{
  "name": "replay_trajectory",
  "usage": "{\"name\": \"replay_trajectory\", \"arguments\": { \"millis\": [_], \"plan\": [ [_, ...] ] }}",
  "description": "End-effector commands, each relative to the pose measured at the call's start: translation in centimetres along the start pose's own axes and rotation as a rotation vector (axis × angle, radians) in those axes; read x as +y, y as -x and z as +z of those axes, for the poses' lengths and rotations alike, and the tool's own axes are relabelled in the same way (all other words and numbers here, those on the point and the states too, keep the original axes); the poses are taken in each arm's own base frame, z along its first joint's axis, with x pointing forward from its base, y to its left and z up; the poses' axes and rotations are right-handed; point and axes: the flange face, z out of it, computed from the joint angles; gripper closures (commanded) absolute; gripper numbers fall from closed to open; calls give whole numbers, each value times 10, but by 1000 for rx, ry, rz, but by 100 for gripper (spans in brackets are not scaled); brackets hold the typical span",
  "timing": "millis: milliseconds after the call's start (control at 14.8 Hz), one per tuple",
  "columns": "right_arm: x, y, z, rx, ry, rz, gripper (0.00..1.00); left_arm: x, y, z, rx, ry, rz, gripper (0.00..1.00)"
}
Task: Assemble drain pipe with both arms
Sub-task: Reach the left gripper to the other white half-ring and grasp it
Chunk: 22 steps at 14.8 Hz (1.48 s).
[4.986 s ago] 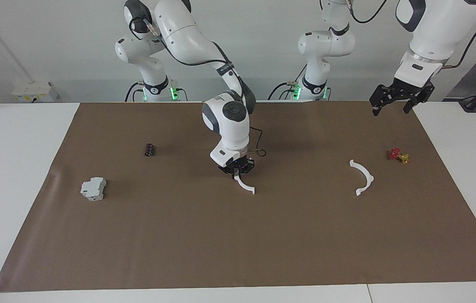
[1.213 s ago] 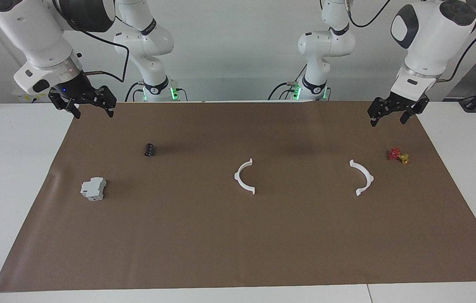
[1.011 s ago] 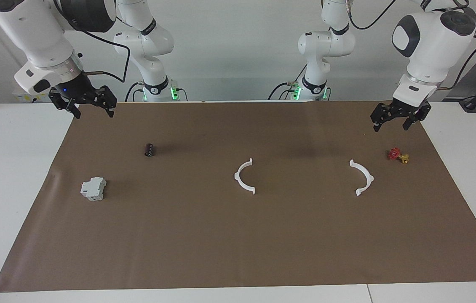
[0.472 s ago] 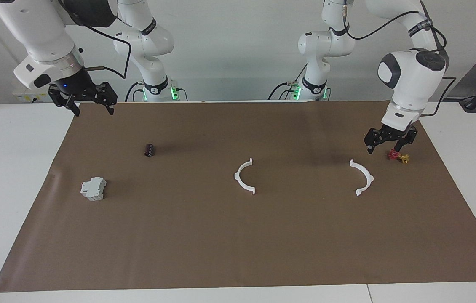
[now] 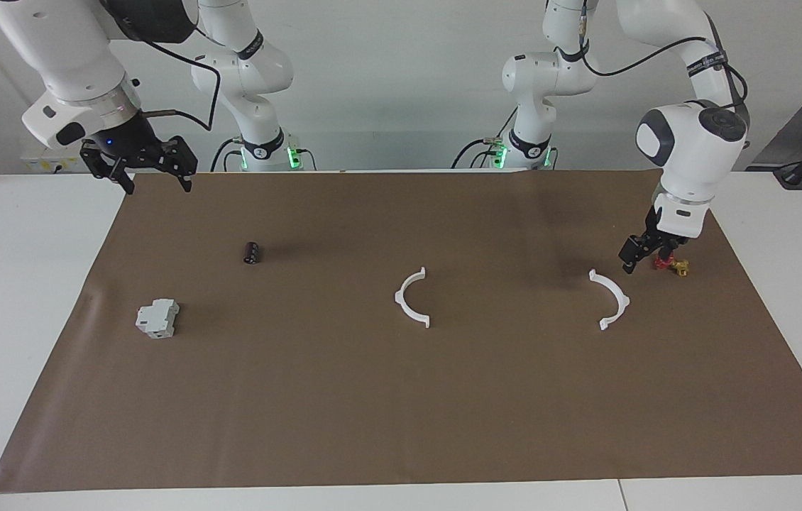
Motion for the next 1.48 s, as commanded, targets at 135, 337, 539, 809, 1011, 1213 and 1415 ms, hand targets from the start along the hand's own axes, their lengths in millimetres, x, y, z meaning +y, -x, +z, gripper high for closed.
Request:
{"name": "replay_trajectory", "arguments": {
  "millis": [135, 337, 539, 809, 1011, 1213, 1415],
  "plan": [
    [-1, 2, 0, -14, 4, 15, 0, -2, 22, 34, 4, 13, -115, 0],
    [-2, 3, 0, -16, 4, 13, 0, 11, 27, 59, -11, 6, -166, 0],
    [-1, 3, 0, -16, 4, 16, 0, 12, 31, 67, -6, 8, -173, 0],
    [-1, 2, 0, -14, 4, 32, 0, 12, 30, 83, -6, 4, -160, 5],
    [-1, 2, 0, -14, 3, 32, 0, 8, 31, 85, -6, 3, -160, 15],
    [-1, 2, 0, -14, 4, 32, 0, 6, 36, 98, 11, 8, -160, 15],
    [-1, 2, 0, -14, 3, 32, 0, 6, 37, 104, 14, 7, -159, 15]
  ]
}}
